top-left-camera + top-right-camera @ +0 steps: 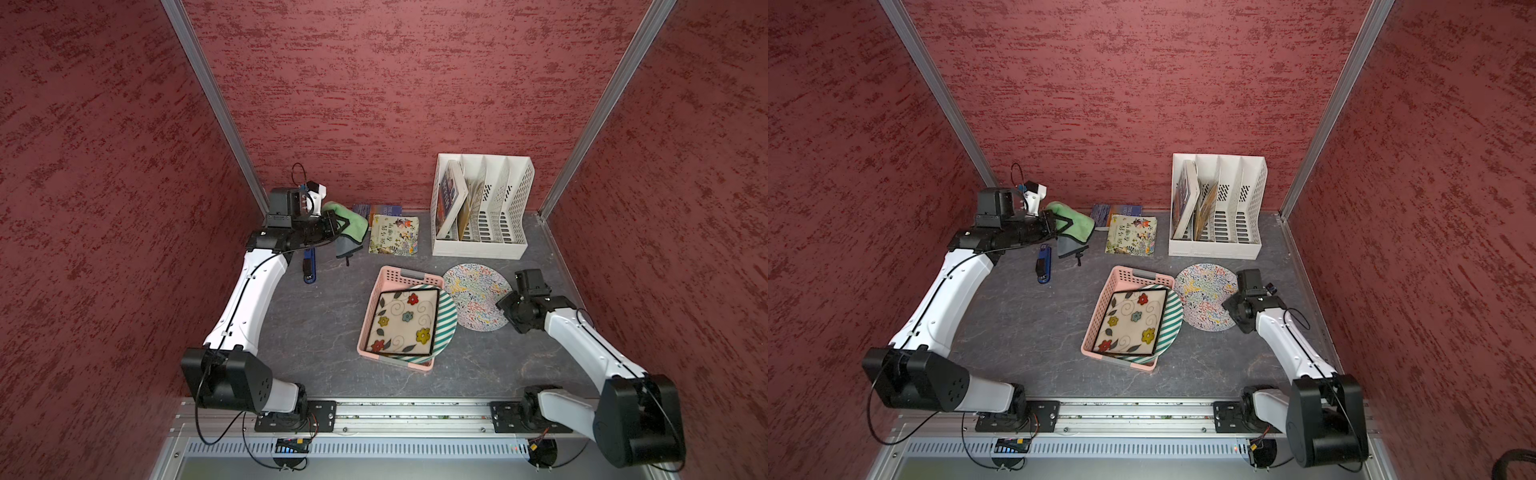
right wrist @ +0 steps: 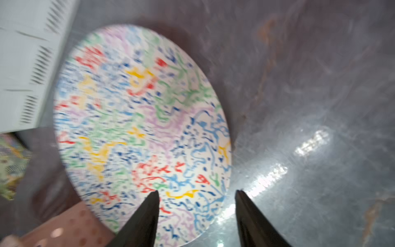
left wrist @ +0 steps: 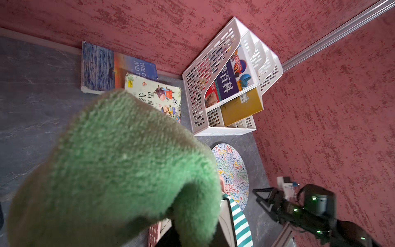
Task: Wipe the wet plate dry
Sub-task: Place the plate at the center of the board, then pick up the plate from the bin.
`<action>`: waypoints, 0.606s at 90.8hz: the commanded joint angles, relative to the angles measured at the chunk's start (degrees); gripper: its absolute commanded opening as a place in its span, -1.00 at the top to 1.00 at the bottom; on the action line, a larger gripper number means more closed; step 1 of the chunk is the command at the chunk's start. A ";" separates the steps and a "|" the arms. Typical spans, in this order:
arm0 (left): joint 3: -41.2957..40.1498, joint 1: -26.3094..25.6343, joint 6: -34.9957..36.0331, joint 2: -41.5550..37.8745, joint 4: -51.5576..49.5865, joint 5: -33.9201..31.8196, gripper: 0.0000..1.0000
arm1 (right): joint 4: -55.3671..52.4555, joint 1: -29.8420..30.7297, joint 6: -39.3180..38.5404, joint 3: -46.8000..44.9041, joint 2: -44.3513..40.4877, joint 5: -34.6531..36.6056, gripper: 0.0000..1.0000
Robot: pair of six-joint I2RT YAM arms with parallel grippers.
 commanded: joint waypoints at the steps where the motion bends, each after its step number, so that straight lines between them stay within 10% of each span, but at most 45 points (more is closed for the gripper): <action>1: -2.64 -0.30 3.23 1.22 -2.27 -1.87 1.00 | -2.94 -0.02 -8.07 8.21 -4.37 -0.79 -0.26; 17: -6.63 -3.38 6.13 2.27 -5.86 -6.55 1.00 | -8.55 15.31 -1.58 13.29 -4.40 -10.57 0.02; 55: -13.81 -6.36 3.89 5.77 -1.20 -6.30 1.00 | -9.84 38.79 7.10 18.78 9.08 -2.83 0.03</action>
